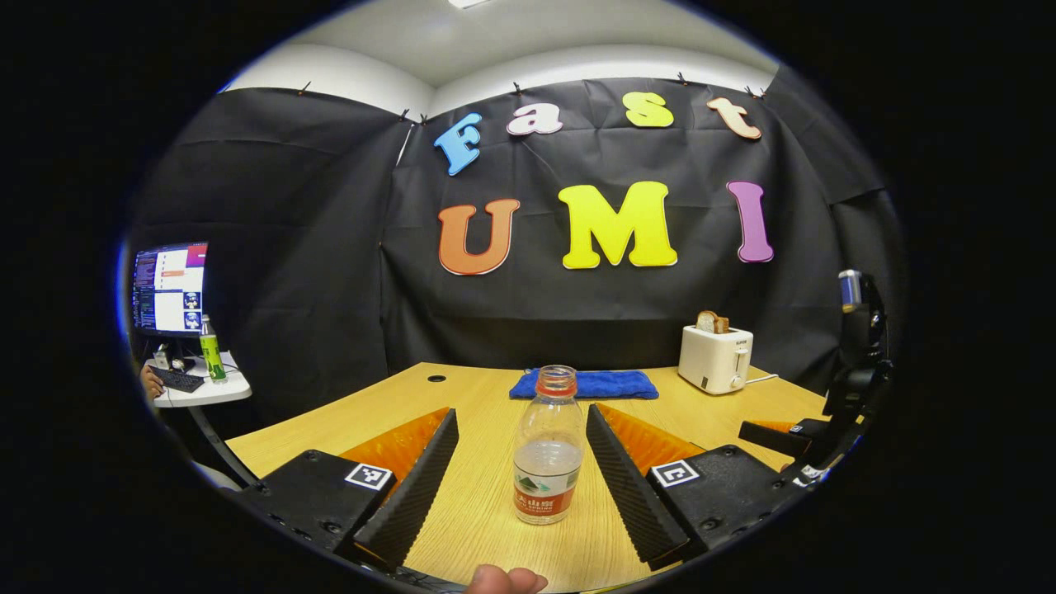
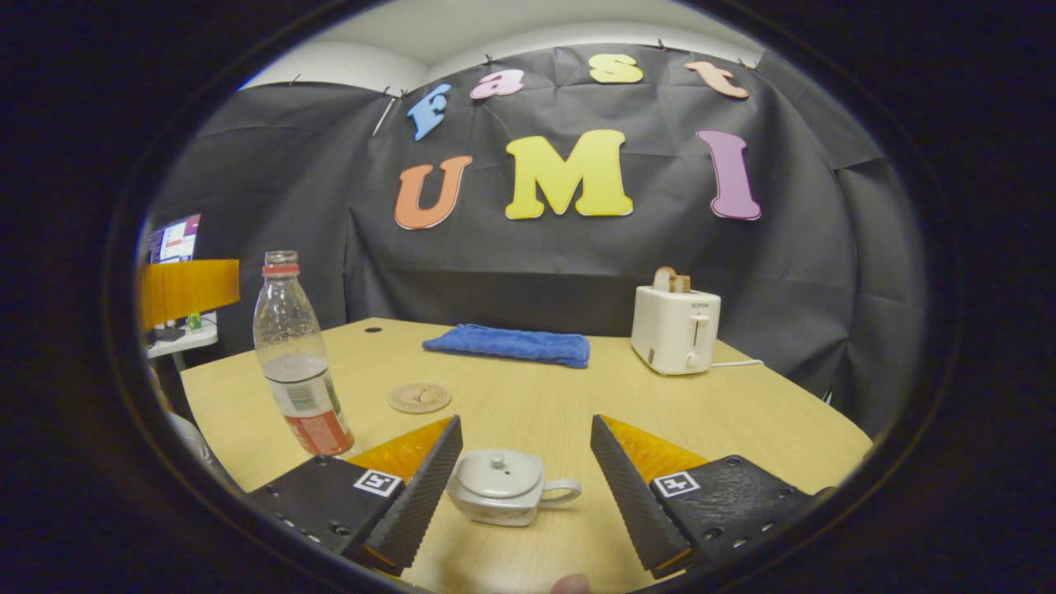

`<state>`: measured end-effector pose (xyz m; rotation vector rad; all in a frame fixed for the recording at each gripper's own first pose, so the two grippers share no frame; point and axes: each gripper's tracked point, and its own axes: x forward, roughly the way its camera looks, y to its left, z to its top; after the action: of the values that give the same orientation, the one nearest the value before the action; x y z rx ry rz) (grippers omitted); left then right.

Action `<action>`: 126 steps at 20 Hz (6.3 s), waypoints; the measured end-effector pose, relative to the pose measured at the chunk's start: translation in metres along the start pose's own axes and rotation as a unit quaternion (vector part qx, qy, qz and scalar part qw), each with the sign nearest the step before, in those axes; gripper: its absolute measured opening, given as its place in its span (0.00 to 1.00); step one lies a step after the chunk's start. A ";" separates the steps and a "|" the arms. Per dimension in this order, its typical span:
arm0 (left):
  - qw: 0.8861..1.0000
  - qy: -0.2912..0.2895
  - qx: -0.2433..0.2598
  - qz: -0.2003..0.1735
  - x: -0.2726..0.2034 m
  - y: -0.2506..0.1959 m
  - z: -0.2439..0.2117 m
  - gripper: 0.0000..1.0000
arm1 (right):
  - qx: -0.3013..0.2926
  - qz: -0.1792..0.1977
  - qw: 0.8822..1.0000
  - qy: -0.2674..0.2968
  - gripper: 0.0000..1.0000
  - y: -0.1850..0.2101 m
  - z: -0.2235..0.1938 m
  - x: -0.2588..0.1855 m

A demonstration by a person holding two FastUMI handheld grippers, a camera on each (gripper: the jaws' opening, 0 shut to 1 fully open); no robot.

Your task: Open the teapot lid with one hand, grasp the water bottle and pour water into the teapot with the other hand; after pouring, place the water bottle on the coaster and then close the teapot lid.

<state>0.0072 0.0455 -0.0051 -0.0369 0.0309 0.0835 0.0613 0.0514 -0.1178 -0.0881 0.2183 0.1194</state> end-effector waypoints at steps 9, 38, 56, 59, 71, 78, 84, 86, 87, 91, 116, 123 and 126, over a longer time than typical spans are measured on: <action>1.000 0.004 -0.003 0.006 0.002 0.006 -0.001 0.98 | -0.017 0.030 0.999 0.029 0.48 0.020 -0.015 0.014; 0.990 0.125 -0.024 -0.057 0.018 -0.032 -0.114 0.98 | -0.007 0.034 0.999 -0.024 0.00 -0.040 0.028 -0.032; 0.989 0.134 0.033 -0.059 0.040 -0.023 -0.117 0.77 | -0.006 0.020 1.000 -0.010 0.00 -0.070 0.020 -0.046; 0.987 0.104 0.111 -0.042 0.042 -0.011 -0.094 0.76 | -0.007 0.021 1.000 -0.012 0.00 -0.077 0.021 -0.047; 0.868 0.080 0.490 -0.015 0.045 0.021 -0.067 0.75 | -0.013 0.022 1.000 -0.005 0.00 -0.109 0.014 -0.065; 0.763 0.064 0.643 -0.012 0.054 0.012 -0.052 0.74 | -0.004 0.018 1.000 -0.007 0.00 -0.129 0.009 -0.068; 0.720 0.061 0.691 -0.025 0.059 -0.004 -0.053 0.74 | 0.002 0.014 1.000 -0.007 0.00 -0.143 0.002 -0.073; 0.712 0.060 0.700 -0.023 0.056 -0.008 -0.052 0.74 | 0.004 0.012 1.000 -0.008 0.00 -0.148 -0.001 -0.073; 0.706 0.059 0.705 -0.022 0.056 -0.011 -0.052 0.74 | 0.006 0.012 1.000 -0.008 0.00 -0.149 -0.002 -0.074; 0.681 0.056 0.730 -0.025 0.059 -0.020 -0.052 0.74 | 0.007 0.011 1.000 -0.009 0.00 -0.155 -0.005 -0.076; 0.571 0.024 0.821 -0.006 0.079 -0.044 -0.031 0.74 | 0.015 0.008 1.000 -0.011 0.00 -0.166 -0.011 -0.078; 0.547 0.010 0.837 0.006 0.082 -0.049 -0.020 0.74 | 0.015 0.009 1.000 -0.014 0.00 -0.166 -0.010 -0.079; 0.538 0.005 0.843 0.007 0.084 -0.050 -0.017 0.74 | 0.015 0.009 1.000 -0.015 0.00 -0.165 -0.009 -0.079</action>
<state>0.0945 0.0015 -0.0232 1.9661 0.1153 0.0395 0.0039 -0.1216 -0.0972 -0.0552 0.1900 0.1361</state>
